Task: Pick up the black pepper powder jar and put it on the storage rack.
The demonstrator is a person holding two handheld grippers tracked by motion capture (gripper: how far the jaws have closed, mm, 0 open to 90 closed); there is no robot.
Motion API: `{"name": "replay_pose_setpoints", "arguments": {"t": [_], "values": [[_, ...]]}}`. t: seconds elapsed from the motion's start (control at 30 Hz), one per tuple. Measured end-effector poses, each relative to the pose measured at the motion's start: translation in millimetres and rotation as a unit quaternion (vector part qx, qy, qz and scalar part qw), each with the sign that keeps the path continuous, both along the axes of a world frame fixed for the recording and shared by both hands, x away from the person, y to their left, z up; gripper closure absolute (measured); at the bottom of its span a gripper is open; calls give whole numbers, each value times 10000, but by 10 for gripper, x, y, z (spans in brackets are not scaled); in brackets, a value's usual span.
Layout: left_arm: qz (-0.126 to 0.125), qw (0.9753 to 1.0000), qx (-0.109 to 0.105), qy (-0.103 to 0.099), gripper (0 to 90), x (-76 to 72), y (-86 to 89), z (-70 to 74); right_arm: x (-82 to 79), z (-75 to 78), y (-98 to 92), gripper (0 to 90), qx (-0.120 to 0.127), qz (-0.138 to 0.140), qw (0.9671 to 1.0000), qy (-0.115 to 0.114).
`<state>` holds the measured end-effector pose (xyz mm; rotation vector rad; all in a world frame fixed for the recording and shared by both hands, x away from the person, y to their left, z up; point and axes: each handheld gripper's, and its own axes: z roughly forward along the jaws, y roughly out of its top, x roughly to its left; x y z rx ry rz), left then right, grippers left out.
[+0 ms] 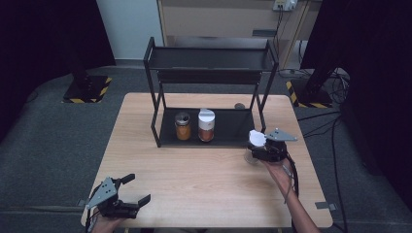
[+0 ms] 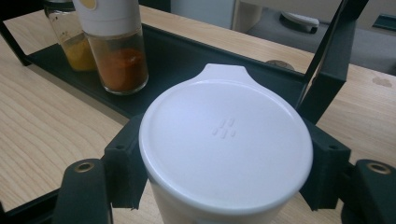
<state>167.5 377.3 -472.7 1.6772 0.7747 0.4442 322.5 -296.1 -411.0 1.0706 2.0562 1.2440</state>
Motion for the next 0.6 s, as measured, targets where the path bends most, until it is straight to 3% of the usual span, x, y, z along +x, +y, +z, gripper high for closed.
{"name": "replay_pose_setpoints", "arguments": {"t": [0.23,0.6], "values": [[1,10000,-5,5,12,1,3,-1,-29,-24,-6,311,71,-59,10000,-24],[-2,10000,-3,2,13,2,2,-1,-73,39,2,312,42,69,9999,-90]]}}
